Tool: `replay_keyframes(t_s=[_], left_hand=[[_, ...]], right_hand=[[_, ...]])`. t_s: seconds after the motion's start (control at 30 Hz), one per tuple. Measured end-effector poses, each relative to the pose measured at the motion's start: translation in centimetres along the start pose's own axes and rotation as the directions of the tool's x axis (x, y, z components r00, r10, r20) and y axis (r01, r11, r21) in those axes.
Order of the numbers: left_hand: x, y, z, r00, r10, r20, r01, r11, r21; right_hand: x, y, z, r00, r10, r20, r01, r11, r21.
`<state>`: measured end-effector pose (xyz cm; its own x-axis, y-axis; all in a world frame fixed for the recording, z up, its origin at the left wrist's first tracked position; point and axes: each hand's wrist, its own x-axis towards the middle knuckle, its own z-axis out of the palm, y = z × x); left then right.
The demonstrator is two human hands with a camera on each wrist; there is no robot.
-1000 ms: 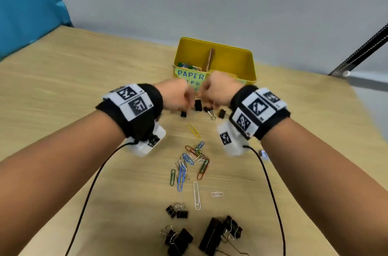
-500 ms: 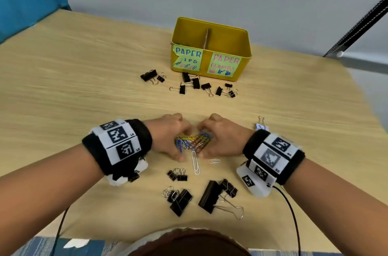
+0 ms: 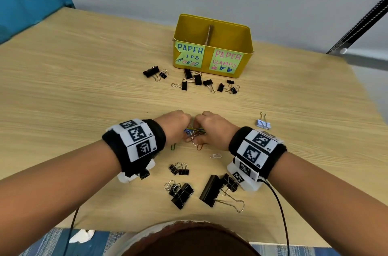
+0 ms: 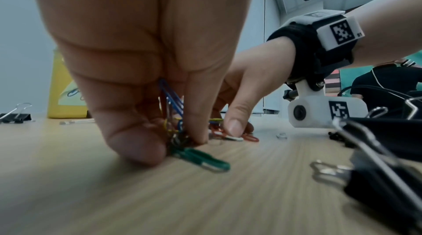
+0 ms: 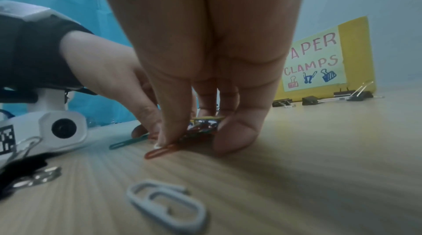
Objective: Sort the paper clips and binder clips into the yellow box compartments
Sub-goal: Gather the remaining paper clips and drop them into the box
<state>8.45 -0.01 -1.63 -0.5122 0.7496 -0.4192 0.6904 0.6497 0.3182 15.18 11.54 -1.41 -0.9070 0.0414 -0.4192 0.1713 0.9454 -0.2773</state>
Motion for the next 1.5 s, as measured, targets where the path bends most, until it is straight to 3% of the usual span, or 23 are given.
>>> replay_keyframes(t_s=[0.23, 0.33, 0.47, 0.57, 0.7, 0.87, 0.97, 1.07, 1.17, 1.23, 1.33, 1.4, 1.43, 1.5], left_hand=[[1.2, -0.2, -1.0, 0.998, -0.069, 0.009, 0.069, 0.996, -0.058], [2.0, -0.8, -1.5, 0.992, -0.111, 0.056, 0.122, 0.955, -0.270], [3.0, -1.5, -2.0, 0.991, -0.120, 0.050, 0.130, 0.885, -0.447], [3.5, -1.9, -3.5, 0.997, -0.083, 0.004, 0.074, 0.873, -0.483], [4.5, -2.4, -8.1, 0.993, -0.034, -0.113, -0.028, 0.862, -0.506], [6.6, -3.1, -15.4, 0.950, -0.058, -0.308, -0.131, 0.820, -0.557], [8.7, -3.6, -17.9, 0.916, -0.125, -0.381, -0.120, 0.822, -0.557], [10.3, -3.7, -18.4, 0.855, -0.214, -0.472, -0.040, 0.881, -0.471], [11.2, -3.9, -17.8, 0.858, -0.234, -0.457, 0.062, 0.931, -0.360], [11.0, -3.8, -17.3, 0.843, -0.238, -0.482, 0.074, 0.940, -0.334], [9.1, -3.7, -16.0, 0.795, -0.167, -0.584, 0.000, 0.961, -0.275], [6.8, -3.3, -14.0, 0.853, -0.049, -0.520, -0.105, 0.959, -0.262], [5.6, -3.0, -12.7, 0.908, 0.027, -0.418, -0.142, 0.959, -0.246], [3.4, -2.5, -9.9, 0.983, 0.136, -0.126, -0.157, 0.972, -0.173]], right_hand=[[1.1, -0.3, -1.3, 0.995, 0.092, 0.036, -0.094, 0.995, 0.037], [2.0, 0.5, -1.5, 0.984, 0.178, 0.024, -0.178, 0.946, 0.270], [3.0, 1.7, -1.7, 0.969, 0.233, 0.082, -0.238, 0.794, 0.559], [3.3, 2.2, -3.2, 0.976, 0.200, 0.082, -0.204, 0.722, 0.661], [4.4, 2.3, -8.5, 0.988, 0.146, -0.042, -0.076, 0.712, 0.698], [6.9, 1.7, -16.3, 0.965, 0.131, -0.225, 0.063, 0.721, 0.690], [9.3, 1.8, -18.3, 0.936, 0.189, -0.297, 0.072, 0.722, 0.688], [11.8, 1.6, -18.2, 0.893, 0.256, -0.370, -0.006, 0.829, 0.559], [12.6, 1.6, -17.4, 0.915, 0.215, -0.342, -0.106, 0.945, 0.310], [12.1, 1.8, -16.9, 0.914, 0.193, -0.356, -0.110, 0.964, 0.240], [10.0, 1.8, -15.7, 0.838, 0.145, -0.526, -0.065, 0.984, 0.166], [7.8, 1.5, -13.8, 0.828, 0.057, -0.558, -0.002, 0.995, 0.098], [6.6, 1.4, -12.5, 0.868, -0.001, -0.496, 0.033, 0.998, 0.054], [4.2, 1.3, -9.4, 0.979, -0.062, -0.193, 0.060, 0.998, -0.018]])
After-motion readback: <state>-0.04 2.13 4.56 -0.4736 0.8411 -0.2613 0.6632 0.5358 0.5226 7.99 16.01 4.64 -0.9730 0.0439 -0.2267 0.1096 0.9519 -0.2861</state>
